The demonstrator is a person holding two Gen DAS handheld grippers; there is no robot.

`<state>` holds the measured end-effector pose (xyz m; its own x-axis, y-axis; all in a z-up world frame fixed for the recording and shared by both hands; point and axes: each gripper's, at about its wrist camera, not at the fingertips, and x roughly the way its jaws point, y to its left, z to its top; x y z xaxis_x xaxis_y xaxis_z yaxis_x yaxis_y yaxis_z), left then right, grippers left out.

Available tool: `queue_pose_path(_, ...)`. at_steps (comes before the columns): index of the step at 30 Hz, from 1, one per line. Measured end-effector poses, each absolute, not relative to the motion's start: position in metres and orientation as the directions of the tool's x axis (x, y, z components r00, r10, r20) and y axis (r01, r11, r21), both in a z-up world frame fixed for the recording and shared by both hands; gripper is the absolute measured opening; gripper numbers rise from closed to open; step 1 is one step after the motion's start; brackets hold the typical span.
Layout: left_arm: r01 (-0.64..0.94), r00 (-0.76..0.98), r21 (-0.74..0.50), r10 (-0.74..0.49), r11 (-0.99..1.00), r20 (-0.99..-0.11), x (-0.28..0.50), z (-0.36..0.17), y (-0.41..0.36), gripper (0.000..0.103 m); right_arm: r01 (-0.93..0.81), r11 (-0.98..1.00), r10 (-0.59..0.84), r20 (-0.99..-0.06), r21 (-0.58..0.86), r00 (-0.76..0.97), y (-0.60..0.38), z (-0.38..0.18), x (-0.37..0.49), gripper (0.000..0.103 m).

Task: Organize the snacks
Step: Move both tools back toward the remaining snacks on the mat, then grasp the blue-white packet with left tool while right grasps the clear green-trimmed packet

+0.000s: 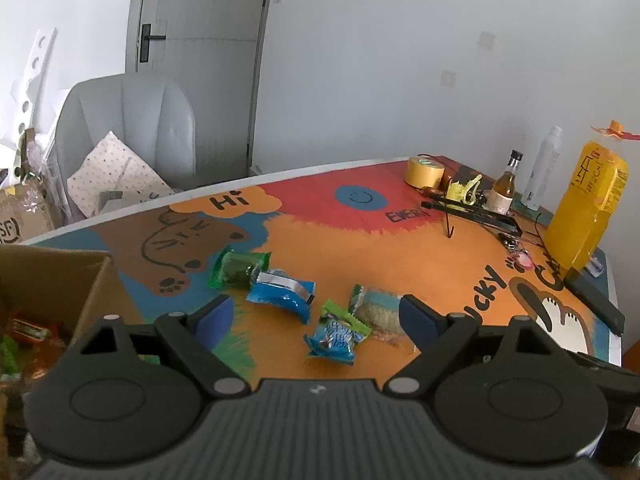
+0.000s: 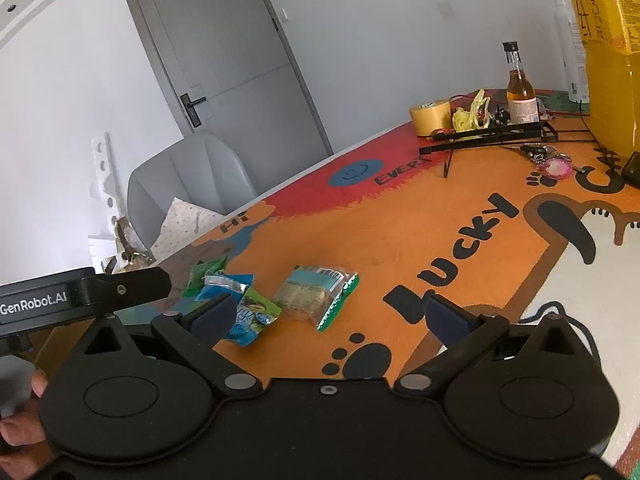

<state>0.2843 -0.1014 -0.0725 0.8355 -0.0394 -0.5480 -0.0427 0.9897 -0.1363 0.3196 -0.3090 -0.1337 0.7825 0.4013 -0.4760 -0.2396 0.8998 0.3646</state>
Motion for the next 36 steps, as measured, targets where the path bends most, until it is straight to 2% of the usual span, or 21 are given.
queue_pose_path(10, -0.059, 0.815, -0.145, -0.036, 0.988, -0.578, 0.311, -0.094, -0.104, 0.087, -0.216, 0.908, 0.384, -0.509, 0.358, 0.77, -0.309, -0.15, 0.34, 0.101)
queue_pose_path(19, -0.063, 0.787, -0.144, -0.039, 0.988, -0.615, 0.329, -0.119, -0.11, 0.082, -0.205, 0.894, 0.404, -0.518, 0.399, 0.754, -0.316, -0.158, 0.355, 0.078)
queue_pose_path(22, -0.068, 0.776, -0.141, -0.036, 0.988, -0.63, 0.335, -0.129, -0.111, 0.079, -0.205, 0.89, 0.41, -0.52, 0.406, 0.749, -0.314, -0.159, 0.36, 0.078)
queue_pose_path(28, -0.075, 0.768, -0.137, -0.03, 0.988, -0.64, 0.338, -0.141, -0.11, 0.058, -0.228, 0.887, 0.426, -0.523, 0.401, 0.738, -0.304, -0.161, 0.368, 0.078)
queue_pose_path(30, -0.088, 0.772, -0.128, -0.013, 0.988, -0.636, 0.338, -0.141, -0.11, 0.038, -0.234, 0.887, 0.43, -0.523, 0.399, 0.736, -0.301, -0.16, 0.371, 0.078)
queue_pose_path(36, -0.112, 0.774, -0.154, -0.01, 0.982, -0.633, 0.334, -0.138, -0.101, 0.033, -0.262, 0.884, 0.442, -0.508, 0.388, 0.74, -0.291, -0.155, 0.381, 0.078)
